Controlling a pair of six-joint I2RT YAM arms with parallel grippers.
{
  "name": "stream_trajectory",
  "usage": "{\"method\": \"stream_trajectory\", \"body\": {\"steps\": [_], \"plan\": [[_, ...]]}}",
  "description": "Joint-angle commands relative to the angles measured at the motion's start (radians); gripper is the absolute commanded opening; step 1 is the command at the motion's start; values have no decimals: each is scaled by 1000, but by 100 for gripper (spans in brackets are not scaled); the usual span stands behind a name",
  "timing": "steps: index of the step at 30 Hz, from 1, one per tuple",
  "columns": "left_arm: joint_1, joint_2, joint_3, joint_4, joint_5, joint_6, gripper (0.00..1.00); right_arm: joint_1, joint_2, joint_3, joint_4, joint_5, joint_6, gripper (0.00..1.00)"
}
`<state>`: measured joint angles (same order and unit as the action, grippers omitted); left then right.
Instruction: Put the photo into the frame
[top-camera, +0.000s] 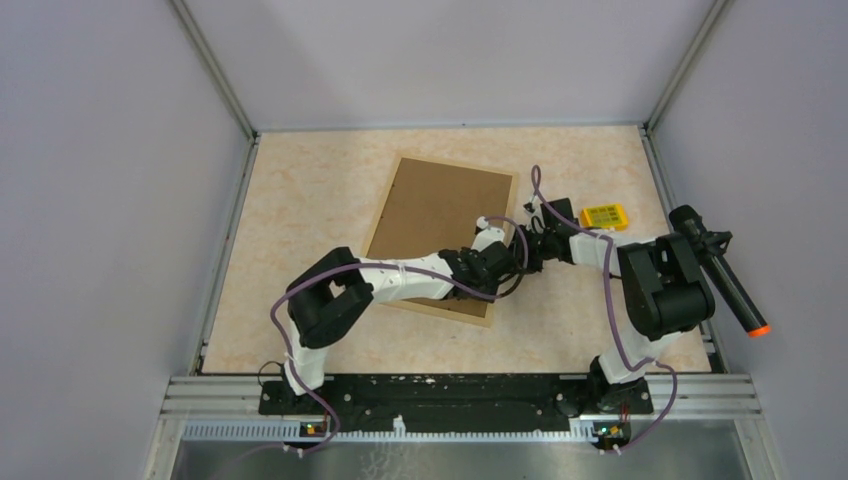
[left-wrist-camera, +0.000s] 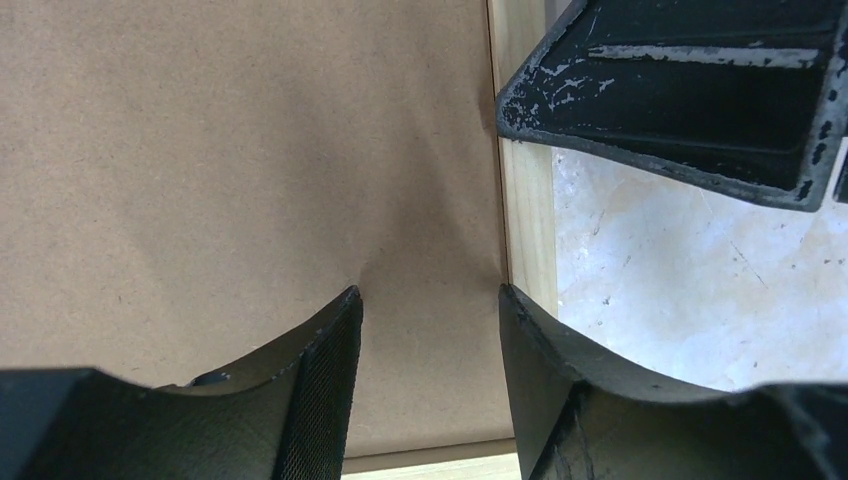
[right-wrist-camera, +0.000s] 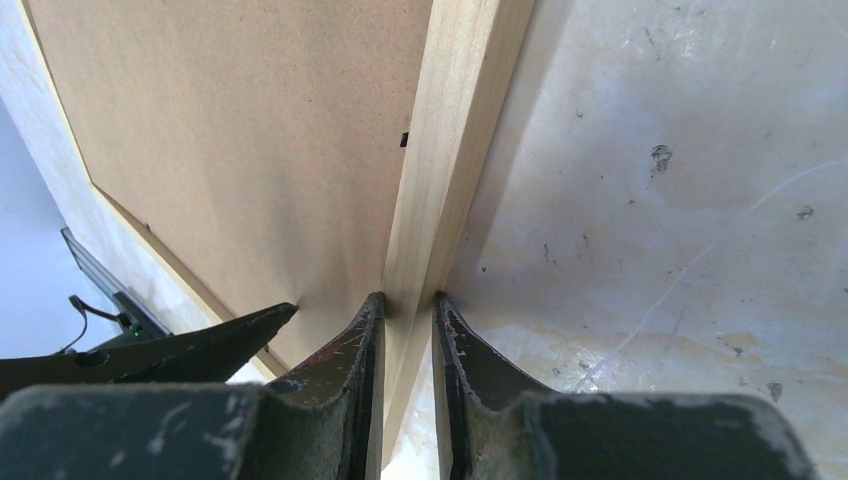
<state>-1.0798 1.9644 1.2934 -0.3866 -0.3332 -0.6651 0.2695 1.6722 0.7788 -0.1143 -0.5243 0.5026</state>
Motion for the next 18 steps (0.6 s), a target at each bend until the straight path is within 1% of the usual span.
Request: {"method": "stream_trajectory", "body": {"steps": [1, 8, 11, 13, 18], "plan": [[-29, 158, -88, -141, 37, -32, 58, 14, 24, -46, -56, 30, -27, 0], [-69, 149, -135, -169, -16, -58, 60, 14, 22, -33, -50, 19, -32, 0], [-94, 143, -188, -139, -57, -69, 64, 14, 23, -29, -46, 14, -32, 0], [-102, 137, -236, -100, -69, -77, 65, 14, 24, -30, -39, 9, -28, 0], [-107, 115, -395, 89, -100, -63, 65, 14, 19, -42, -25, -1, -15, 0]]}}
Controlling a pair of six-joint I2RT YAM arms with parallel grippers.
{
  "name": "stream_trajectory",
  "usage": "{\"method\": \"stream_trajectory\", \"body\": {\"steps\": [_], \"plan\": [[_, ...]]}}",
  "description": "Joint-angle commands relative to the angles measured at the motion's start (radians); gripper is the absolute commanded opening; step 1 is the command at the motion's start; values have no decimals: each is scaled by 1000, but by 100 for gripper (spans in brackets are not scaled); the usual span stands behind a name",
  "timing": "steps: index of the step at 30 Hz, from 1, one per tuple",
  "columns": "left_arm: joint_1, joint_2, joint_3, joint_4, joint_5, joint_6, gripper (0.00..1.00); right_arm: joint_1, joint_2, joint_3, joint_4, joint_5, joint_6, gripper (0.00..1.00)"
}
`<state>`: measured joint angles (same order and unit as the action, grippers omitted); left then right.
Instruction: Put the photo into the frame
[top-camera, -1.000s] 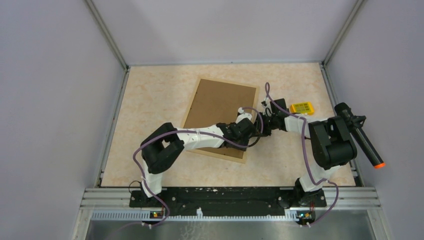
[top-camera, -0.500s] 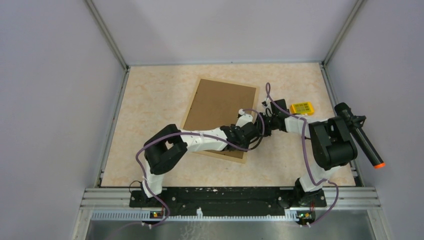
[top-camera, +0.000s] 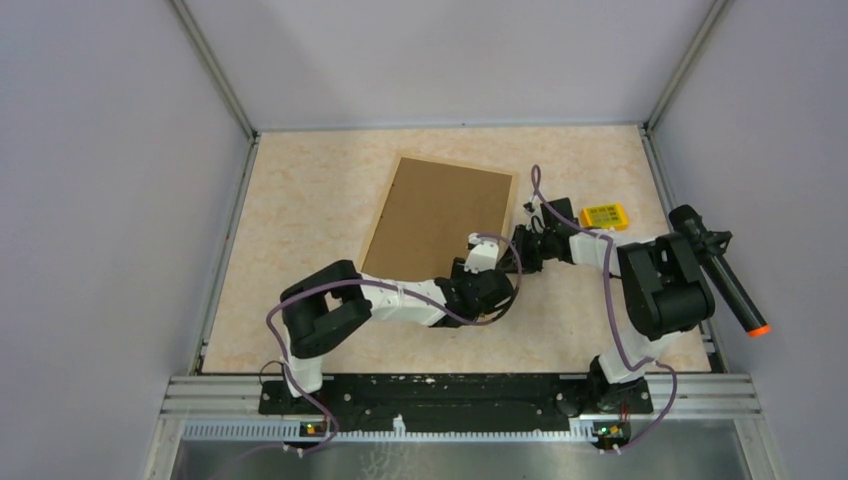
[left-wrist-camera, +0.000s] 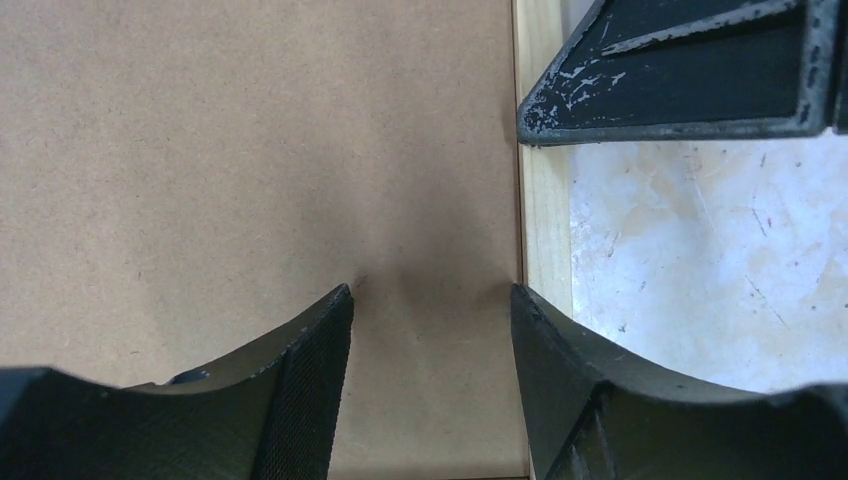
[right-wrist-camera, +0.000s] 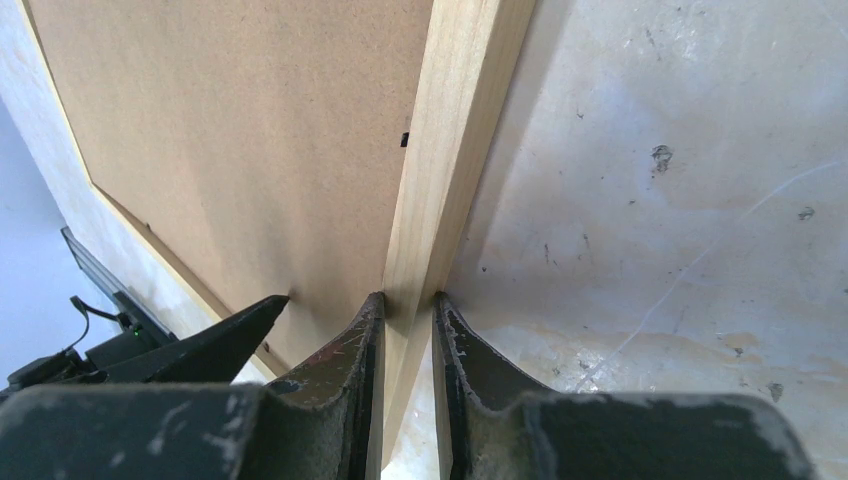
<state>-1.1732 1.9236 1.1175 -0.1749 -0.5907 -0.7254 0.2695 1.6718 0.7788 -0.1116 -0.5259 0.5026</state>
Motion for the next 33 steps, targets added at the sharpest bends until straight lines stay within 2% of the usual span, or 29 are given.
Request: {"method": "stream_trajectory", "body": {"steps": [1, 6, 8, 11, 15, 19, 20, 21, 24, 29, 31, 33], "plan": [[-14, 159, -245, -86, 155, -8, 65, 14, 17, -46, -26, 0, -15, 0], [-20, 196, -322, 24, 138, -17, 65, 15, 16, -59, -23, 1, -8, 0], [-21, 157, -330, 54, 171, 31, 67, 14, 13, -63, -18, -4, -1, 0], [0, 34, -312, 56, 304, 109, 74, 14, 4, -63, -22, -9, 2, 0], [138, -121, -263, 9, 562, 114, 76, 15, -10, -56, -51, 7, -14, 0], [202, -209, -200, -57, 661, 140, 79, 14, -1, -48, -66, -4, -30, 0], [219, -229, -194, -59, 704, 143, 80, 14, -6, -47, -69, 0, -36, 4], [239, -255, -198, -51, 750, 143, 81, 14, -11, -44, -80, 10, -42, 15], [289, -362, -230, -17, 853, 134, 81, 14, -23, 7, -176, 35, -73, 27], [359, -564, -294, -86, 875, 96, 78, 75, -112, 71, -367, 110, -72, 47], [385, -611, -340, -65, 911, 80, 75, 121, -132, 61, -395, 106, -38, 49], [393, -632, -402, 12, 972, 68, 72, 134, -131, 44, -404, 108, 2, 42]]}}
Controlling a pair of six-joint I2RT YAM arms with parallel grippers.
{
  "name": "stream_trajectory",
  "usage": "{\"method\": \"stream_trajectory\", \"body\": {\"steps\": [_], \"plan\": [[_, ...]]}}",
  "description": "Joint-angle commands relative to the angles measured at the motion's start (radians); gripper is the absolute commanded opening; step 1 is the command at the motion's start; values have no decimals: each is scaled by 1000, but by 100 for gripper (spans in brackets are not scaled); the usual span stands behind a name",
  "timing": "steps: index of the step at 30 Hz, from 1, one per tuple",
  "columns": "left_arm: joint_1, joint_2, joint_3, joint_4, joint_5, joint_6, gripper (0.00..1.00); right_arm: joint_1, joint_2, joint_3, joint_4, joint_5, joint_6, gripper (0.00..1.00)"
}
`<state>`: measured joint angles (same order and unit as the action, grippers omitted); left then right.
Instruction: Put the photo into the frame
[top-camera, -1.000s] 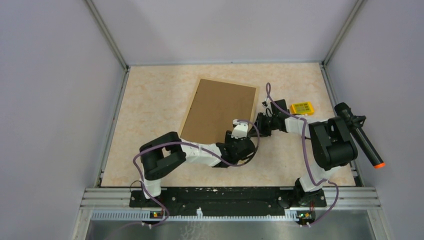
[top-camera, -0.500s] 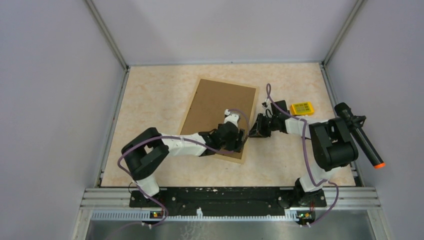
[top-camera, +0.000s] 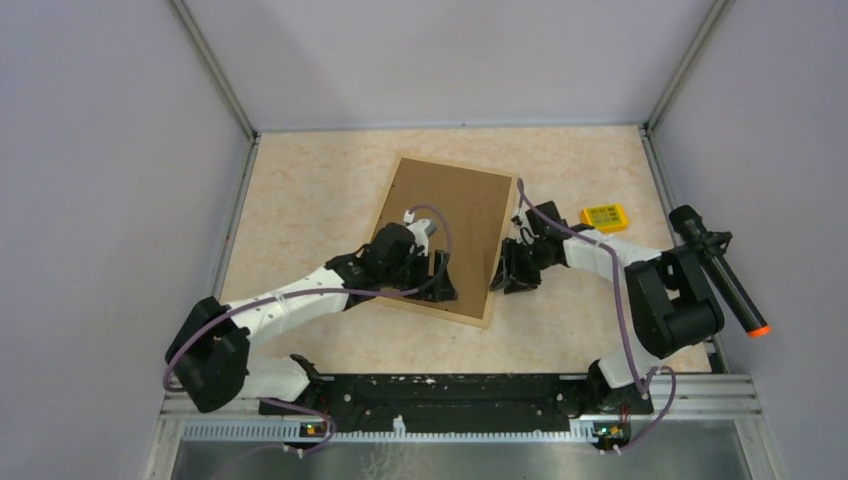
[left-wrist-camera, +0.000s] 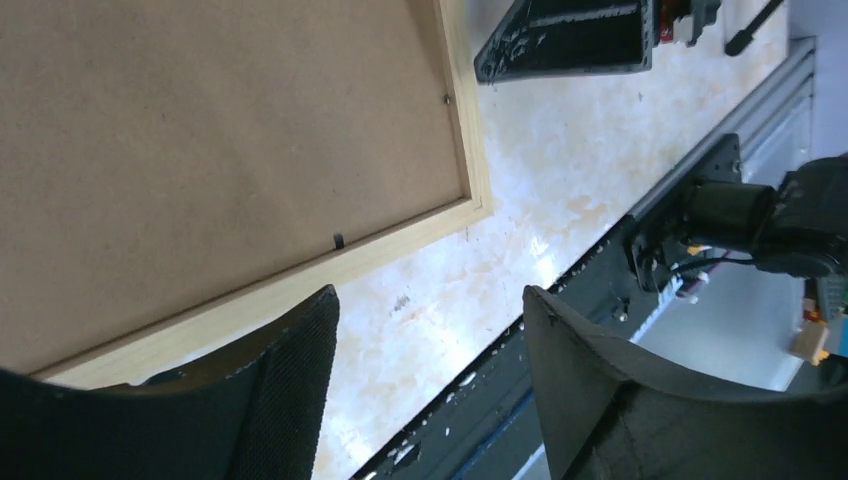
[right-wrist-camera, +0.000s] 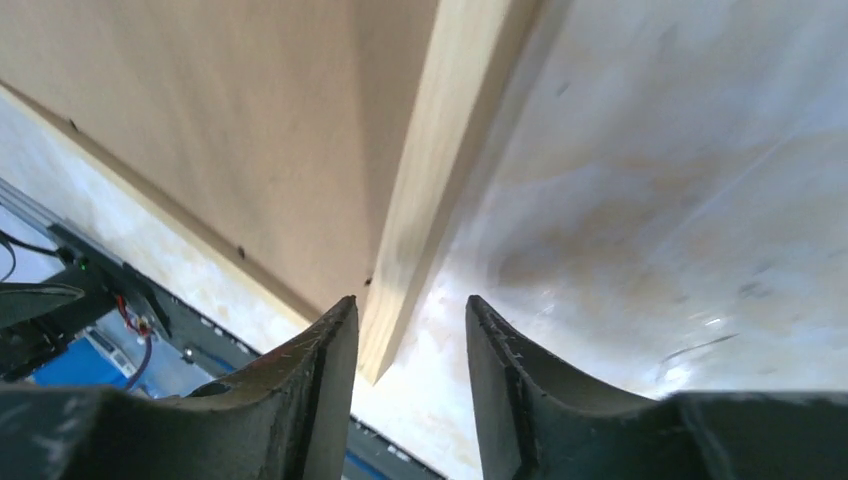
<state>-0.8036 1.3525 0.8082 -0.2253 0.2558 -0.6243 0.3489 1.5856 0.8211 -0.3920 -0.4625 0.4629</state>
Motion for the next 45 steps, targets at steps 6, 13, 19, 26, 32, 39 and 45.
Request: {"method": "stream_trajectory", "body": {"steps": [6, 13, 19, 26, 32, 39, 45], "plan": [[32, 19, -201, 271, 270, -76, 59, 126, 2, 42, -118, 104, 119, 29], [40, 57, -234, 333, 252, -24, 58, 167, 76, 75, -135, 161, 174, 22], [52, 53, -245, 384, 261, -28, 58, 180, 115, 109, -161, 219, 206, 24], [91, 127, -247, 431, 251, -7, 56, 164, 124, 133, -169, 154, 193, 26], [121, 219, -285, 472, 270, 1, 54, 113, 104, 129, -161, 38, 140, 31], [132, 238, -323, 496, 280, -6, 53, 91, 115, 126, -180, 41, 108, 31], [136, 229, -312, 484, 281, -1, 53, 105, 158, 139, -195, 94, 102, 28]]}}
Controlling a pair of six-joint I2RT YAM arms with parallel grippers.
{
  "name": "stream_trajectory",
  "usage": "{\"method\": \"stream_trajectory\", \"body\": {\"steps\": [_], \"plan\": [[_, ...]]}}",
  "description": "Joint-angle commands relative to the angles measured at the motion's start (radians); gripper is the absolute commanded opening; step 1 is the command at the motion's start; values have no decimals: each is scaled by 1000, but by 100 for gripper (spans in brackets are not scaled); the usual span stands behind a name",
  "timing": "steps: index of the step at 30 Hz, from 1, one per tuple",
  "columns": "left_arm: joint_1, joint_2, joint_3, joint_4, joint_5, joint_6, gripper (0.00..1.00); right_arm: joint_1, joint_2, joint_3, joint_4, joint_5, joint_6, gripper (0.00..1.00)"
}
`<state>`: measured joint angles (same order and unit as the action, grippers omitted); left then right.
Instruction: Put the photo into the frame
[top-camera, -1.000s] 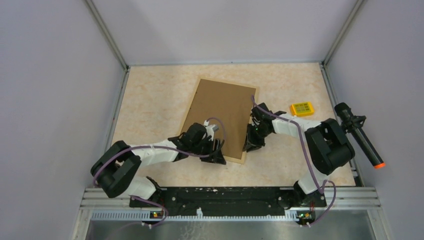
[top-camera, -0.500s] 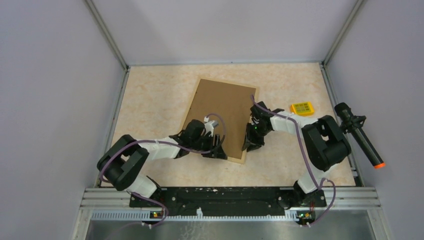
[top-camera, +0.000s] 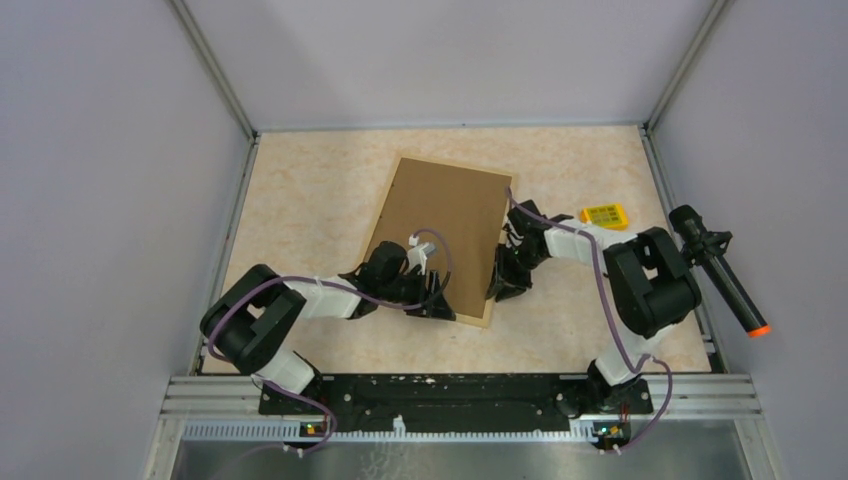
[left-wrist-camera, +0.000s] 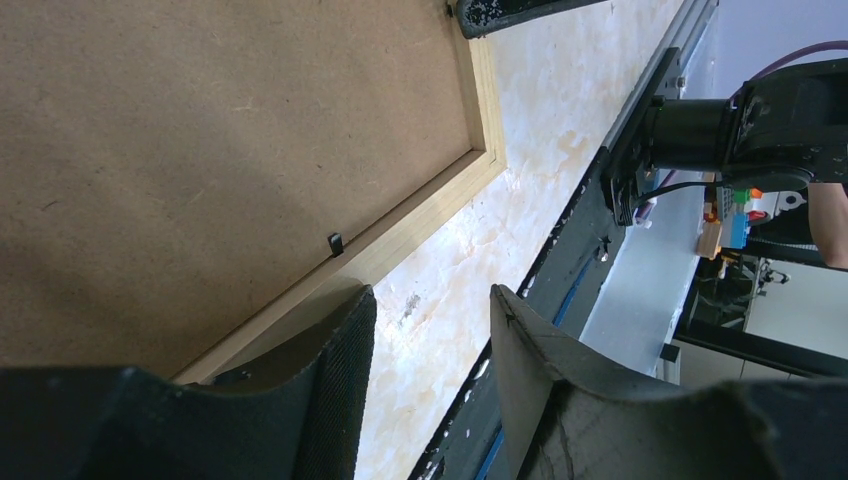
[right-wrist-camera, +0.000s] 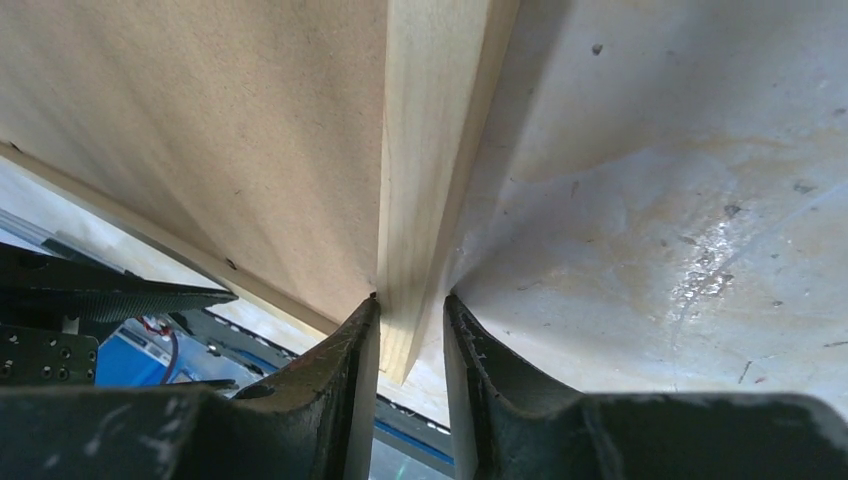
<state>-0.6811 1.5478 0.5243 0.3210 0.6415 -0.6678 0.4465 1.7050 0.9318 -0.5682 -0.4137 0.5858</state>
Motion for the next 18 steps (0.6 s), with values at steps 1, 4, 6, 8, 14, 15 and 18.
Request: {"method": "stream_trajectory", "body": {"steps": [1, 4, 6, 8, 14, 15, 18], "plan": [[14, 35, -26, -63, -102, 42, 53, 8, 46, 32, -17, 52, -20, 28], [13, 35, -24, -62, -97, 40, 53, 9, 71, 46, -26, 91, -12, 25], [13, 29, -29, -63, -99, 39, 52, 9, 89, 54, -45, 151, -9, 25], [14, 28, -35, -67, -109, 38, 52, 17, 113, 73, -68, 219, -3, 24], [14, 31, -61, -67, -140, 18, 52, 173, 249, 131, -138, 574, 189, 26], [13, 32, -66, -65, -142, 17, 52, 194, 271, 111, -108, 578, 220, 27], [13, 30, -68, -85, -139, 21, 52, 221, 296, 103, -73, 547, 223, 30]]}}
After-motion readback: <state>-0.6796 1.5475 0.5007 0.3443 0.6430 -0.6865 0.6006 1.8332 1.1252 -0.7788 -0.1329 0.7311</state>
